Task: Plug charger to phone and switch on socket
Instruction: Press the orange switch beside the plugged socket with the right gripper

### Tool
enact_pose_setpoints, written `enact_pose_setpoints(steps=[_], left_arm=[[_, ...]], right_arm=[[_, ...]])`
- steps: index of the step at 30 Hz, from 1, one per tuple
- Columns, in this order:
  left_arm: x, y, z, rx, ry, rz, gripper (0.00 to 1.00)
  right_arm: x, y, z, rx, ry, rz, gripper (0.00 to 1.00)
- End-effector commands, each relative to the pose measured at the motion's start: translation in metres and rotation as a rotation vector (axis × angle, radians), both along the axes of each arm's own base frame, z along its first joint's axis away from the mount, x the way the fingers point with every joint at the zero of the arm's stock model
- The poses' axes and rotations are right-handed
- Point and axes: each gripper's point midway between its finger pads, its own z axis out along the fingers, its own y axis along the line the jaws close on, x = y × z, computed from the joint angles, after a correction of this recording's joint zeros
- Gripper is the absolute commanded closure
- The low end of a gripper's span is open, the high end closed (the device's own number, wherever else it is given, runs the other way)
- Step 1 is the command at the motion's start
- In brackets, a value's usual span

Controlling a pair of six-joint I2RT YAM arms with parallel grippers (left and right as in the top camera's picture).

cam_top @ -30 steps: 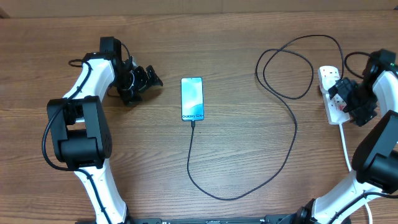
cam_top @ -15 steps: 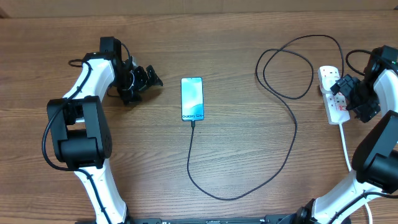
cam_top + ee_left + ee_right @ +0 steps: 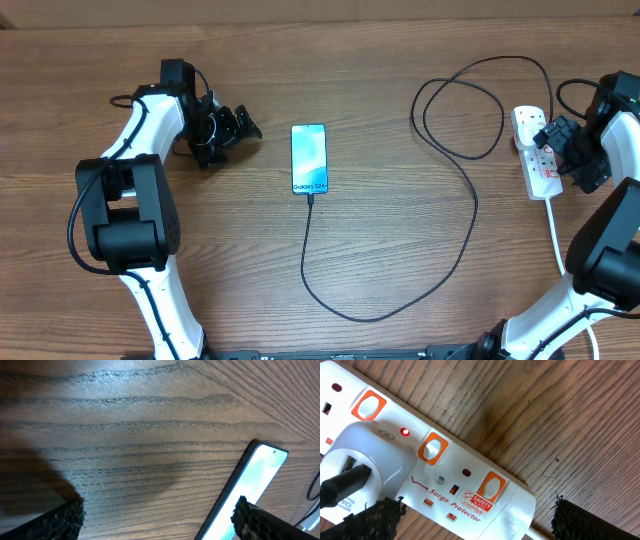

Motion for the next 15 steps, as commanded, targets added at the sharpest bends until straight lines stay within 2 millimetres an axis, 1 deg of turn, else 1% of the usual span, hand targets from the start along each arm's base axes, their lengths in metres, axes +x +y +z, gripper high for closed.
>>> enact_pose_setpoints(steps=[1, 11, 12, 15], left_arm=[[-0.0182, 0.0194, -0.0414, 0.109, 0.098, 0.015, 0.00], [-0.0182, 0.0194, -0.0417, 0.109, 0.098, 0.015, 0.00], [-0.0190, 0.0195, -0.0452, 0.109, 0.105, 0.014, 0.00], [-0.0168, 0.0202, -0.0470, 0.113, 0.098, 0.015, 0.01]], right_arm=[[0.0029, -0.0063, 0.0015, -0.016, -0.003, 0.010, 0.00], [0.0029, -0.0063, 0.0015, -0.016, -0.003, 0.010, 0.00], [0.0029, -0.0063, 0.0015, -0.016, -0.003, 0.010, 0.00], [0.0029, -0.0063, 0.0015, -0.016, -0.003, 0.010, 0.00]])
